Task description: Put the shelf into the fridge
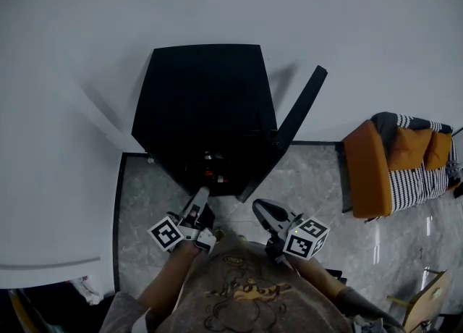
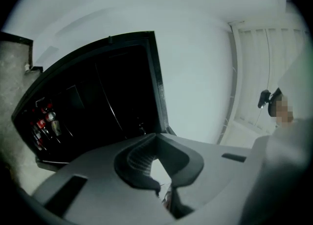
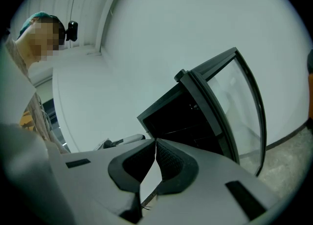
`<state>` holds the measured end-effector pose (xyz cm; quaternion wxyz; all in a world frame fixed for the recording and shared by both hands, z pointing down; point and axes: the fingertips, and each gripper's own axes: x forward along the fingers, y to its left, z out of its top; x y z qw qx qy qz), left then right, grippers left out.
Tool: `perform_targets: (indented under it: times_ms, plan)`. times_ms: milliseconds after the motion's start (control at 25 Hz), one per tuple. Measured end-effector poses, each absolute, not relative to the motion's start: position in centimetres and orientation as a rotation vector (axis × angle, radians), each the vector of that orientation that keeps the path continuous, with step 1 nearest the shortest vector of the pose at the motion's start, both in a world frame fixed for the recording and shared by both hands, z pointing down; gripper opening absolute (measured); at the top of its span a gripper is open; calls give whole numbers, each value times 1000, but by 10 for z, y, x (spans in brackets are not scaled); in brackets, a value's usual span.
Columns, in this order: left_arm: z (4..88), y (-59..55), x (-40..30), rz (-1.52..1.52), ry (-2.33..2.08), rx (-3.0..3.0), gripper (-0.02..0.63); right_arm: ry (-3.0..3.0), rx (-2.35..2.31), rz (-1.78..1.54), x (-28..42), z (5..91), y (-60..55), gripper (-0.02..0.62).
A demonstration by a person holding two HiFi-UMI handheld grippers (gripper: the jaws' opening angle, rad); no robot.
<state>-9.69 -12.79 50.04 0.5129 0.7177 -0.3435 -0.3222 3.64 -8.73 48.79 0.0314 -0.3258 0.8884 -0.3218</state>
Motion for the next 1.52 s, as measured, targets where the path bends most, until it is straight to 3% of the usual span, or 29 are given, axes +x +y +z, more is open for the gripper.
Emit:
perform_targets:
  times_ms: [680,1520]
  plan:
    - [453,-89,-43,-160,-881,2621,5,2873,-895,-852,19,479,-82,21]
    - [455,-77,-29,-88,-781,2720,5,3201,-357,-557,-19,461,-50,21]
